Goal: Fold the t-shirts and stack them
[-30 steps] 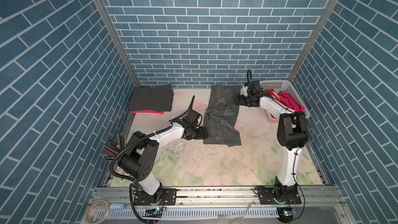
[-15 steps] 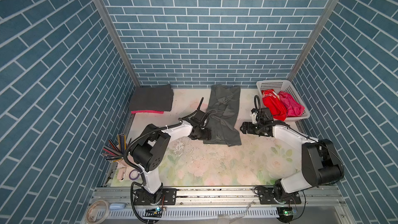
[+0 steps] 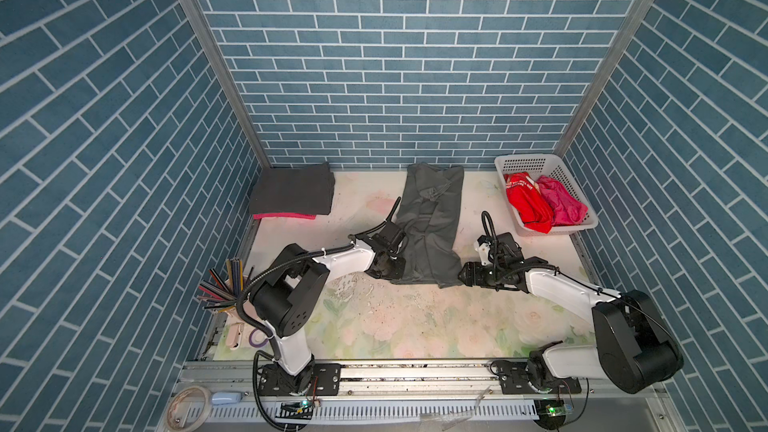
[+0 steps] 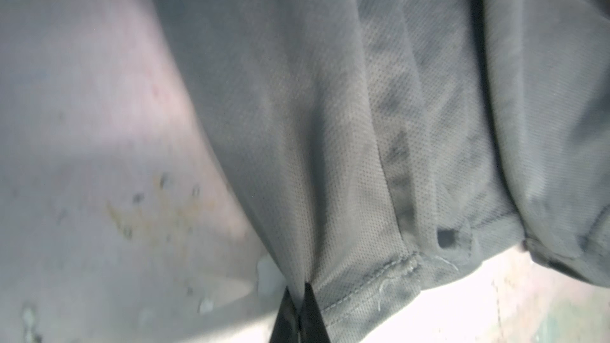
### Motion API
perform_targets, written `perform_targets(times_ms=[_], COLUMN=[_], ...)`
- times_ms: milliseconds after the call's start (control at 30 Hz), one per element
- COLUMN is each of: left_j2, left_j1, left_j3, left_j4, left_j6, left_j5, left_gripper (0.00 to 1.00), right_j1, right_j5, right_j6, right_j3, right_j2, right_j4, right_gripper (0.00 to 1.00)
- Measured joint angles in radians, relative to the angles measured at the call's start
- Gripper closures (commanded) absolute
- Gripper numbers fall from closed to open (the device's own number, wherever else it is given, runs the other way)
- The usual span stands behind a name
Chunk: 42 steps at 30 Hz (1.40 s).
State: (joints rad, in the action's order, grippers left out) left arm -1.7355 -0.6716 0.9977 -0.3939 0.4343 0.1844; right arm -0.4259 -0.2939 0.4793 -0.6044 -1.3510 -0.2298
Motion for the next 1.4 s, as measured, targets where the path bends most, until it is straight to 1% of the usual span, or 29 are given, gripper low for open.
perform_targets(times_ms=[133, 233, 333, 467, 633, 733, 867, 967, 1033, 1100, 1133, 1167, 1267, 1400], left_j2=[0.101, 0.156, 0.189, 0.209, 0.217, 0.229, 0.244, 0.256, 0.263, 0.266, 0.266, 0.266, 0.274, 0.322], left_j1=[-0.005, -0.012, -0.028, -0.047, -0.061, -0.062, -0.062, -0.062, -0.062, -0.062, -0.062, -0.062, -0.062, -0.062], left_j3=[-0.096, -0.158, -0.197, -0.217, -0.238, -0.257, -0.272, -0.280, -0.285, -0.287, -0.289, -0.292, -0.311, -0.339], left_j4=[0.013, 0.035, 0.051, 0.084, 0.119, 0.126, 0.129, 0.128, 0.128, 0.127, 0.129, 0.130, 0.134, 0.119], left_j6=[0.020, 0.044, 0.067, 0.086, 0.093, 0.093, 0.092, 0.090, 0.089, 0.090, 0.090, 0.090, 0.093, 0.106], left_j5=[0.032, 0.062, 0.087, 0.110, 0.126, 0.132, 0.135, 0.135, 0.135, 0.135, 0.135, 0.135, 0.136, 0.150], left_gripper=[1.00, 1.00, 1.00, 1.00, 1.00, 1.00, 1.00, 1.00, 1.00, 1.00, 1.00, 1.00, 1.00, 1.00], right_j1=[-0.042, -0.095, -0.150, -0.202, -0.215, -0.215, -0.221, -0.240, -0.254, -0.270, -0.279, -0.288, -0.308, -0.329], right_j5=[-0.021, -0.028, -0.027, -0.009, 0.018, 0.018, -0.002, -0.013, -0.020, -0.020, -0.018, -0.017, -0.006, 0.017], right_j6=[0.050, 0.093, 0.140, 0.204, 0.264, 0.293, 0.333, 0.359, 0.377, 0.397, 0.404, 0.414, 0.422, 0.430], right_j3=[0.031, 0.054, 0.081, 0.133, 0.192, 0.228, 0.251, 0.254, 0.254, 0.254, 0.254, 0.254, 0.254, 0.241], right_j2=[0.013, 0.021, 0.052, 0.142, 0.256, 0.285, 0.263, 0.224, 0.194, 0.174, 0.167, 0.164, 0.189, 0.292], right_j4=[0.033, 0.053, 0.065, 0.043, -0.007, 0.008, 0.092, 0.158, 0.193, 0.201, 0.198, 0.190, 0.158, 0.050], right_gripper=[0.31, 0.32, 0.32, 0.33, 0.36, 0.40, 0.47, 0.58, 0.73, 0.91, 0.98, 1.00, 1.00, 1.00])
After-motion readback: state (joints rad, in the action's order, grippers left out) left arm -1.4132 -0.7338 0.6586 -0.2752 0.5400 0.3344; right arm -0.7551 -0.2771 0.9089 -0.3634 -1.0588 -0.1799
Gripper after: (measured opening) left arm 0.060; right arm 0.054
